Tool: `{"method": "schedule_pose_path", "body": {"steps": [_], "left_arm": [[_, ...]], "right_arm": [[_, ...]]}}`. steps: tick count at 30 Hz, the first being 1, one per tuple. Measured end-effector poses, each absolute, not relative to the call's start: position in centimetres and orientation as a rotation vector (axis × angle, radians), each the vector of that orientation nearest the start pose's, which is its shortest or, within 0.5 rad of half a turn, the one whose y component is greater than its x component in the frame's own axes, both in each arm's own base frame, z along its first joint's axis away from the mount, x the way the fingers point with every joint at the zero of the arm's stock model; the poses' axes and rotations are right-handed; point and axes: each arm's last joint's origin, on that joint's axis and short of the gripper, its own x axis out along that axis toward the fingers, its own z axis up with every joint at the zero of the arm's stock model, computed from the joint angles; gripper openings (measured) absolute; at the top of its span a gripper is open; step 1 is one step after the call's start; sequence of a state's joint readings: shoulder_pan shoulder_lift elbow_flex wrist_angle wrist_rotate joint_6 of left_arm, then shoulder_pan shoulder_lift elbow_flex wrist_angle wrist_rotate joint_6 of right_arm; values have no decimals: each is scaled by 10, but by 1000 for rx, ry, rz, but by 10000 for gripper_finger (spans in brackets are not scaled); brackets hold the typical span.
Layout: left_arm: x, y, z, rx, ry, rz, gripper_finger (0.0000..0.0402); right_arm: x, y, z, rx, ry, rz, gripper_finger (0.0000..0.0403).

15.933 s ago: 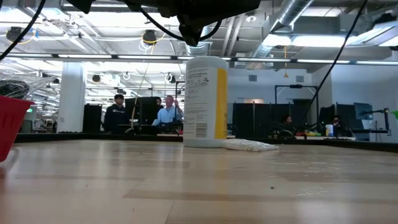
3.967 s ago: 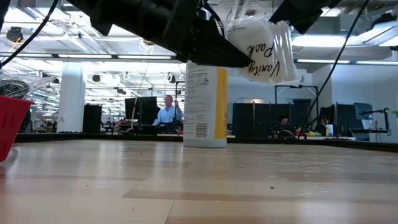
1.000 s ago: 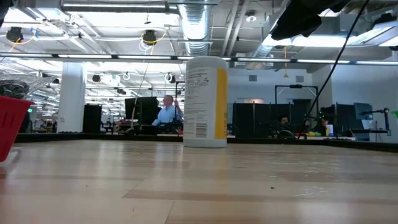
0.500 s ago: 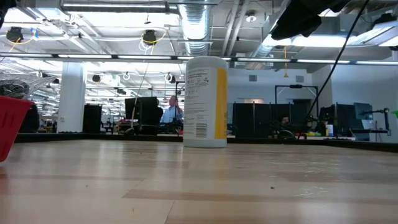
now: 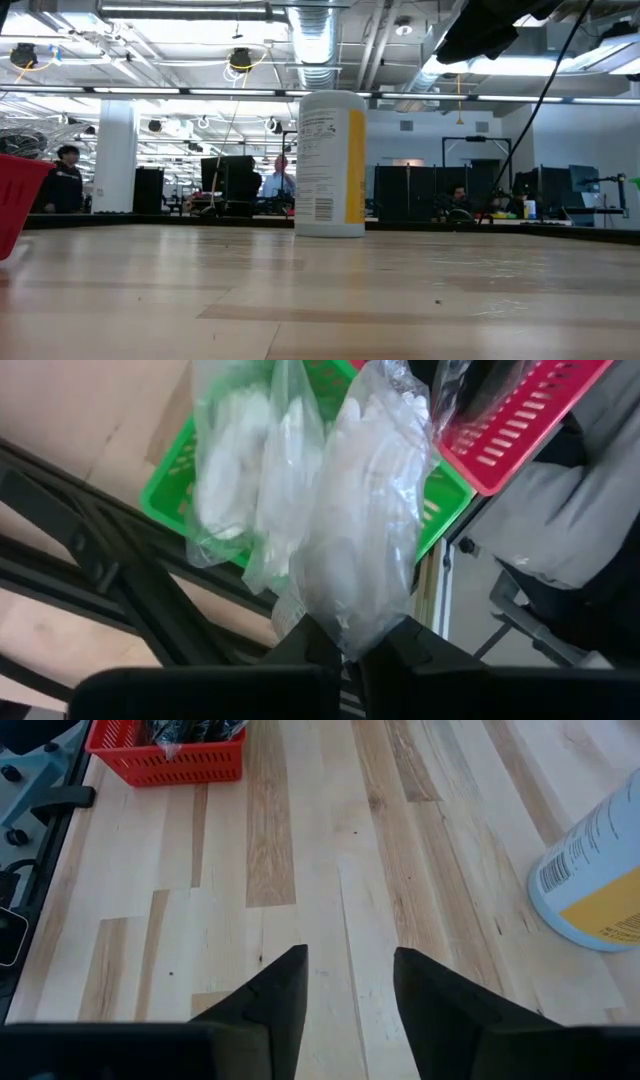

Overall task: Pick & Place Travel size toiletries
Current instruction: Put the cotton pack into the left green bin

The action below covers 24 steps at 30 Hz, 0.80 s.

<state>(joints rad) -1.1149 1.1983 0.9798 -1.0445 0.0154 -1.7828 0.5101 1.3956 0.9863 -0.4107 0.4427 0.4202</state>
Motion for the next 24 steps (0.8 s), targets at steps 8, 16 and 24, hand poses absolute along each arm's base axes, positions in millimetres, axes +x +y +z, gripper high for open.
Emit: {"method": "schedule_pose_path", "body": {"steps": [8, 16, 24], "left_arm": [[93, -194, 254, -742, 1541, 290, 12], [98, -204, 245, -733, 1541, 280, 14], [99, -208, 241, -722, 1562, 281, 21]], "right_arm": [[256, 129, 252, 25, 722, -89, 137], [256, 129, 252, 25, 722, -89, 136], [256, 129, 252, 25, 722, -89, 134]]}}
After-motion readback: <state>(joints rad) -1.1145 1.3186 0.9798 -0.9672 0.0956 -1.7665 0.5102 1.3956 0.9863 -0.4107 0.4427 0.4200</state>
